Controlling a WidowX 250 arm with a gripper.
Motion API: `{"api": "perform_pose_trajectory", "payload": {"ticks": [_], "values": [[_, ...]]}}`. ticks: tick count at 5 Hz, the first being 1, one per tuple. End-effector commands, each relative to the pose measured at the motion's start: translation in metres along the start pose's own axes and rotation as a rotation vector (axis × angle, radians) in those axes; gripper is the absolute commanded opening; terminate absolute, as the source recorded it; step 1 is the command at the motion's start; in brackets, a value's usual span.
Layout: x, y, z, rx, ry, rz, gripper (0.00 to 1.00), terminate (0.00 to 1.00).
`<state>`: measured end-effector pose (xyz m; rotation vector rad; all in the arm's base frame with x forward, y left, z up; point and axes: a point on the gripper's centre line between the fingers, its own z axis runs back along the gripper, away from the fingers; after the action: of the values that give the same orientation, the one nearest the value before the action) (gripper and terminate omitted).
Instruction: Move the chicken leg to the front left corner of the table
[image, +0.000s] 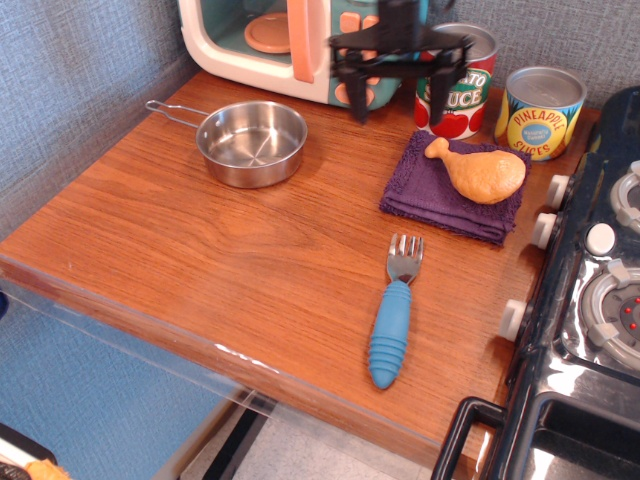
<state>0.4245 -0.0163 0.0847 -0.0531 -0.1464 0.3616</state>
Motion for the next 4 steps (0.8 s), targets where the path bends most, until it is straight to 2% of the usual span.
{"api": "perform_pose_trajectory", "payload": {"ticks": [1, 2, 4], "values": [[0.020, -0.023, -0.003, 0.044, -0.045, 0.127, 1.00, 0.00], [0.015, -0.022, -0.010, 0.074, -0.039, 0.121, 1.00, 0.00], [-0.001, -0.020, -0.027, 0.075, -0.002, 0.135, 1.00, 0.00]]}}
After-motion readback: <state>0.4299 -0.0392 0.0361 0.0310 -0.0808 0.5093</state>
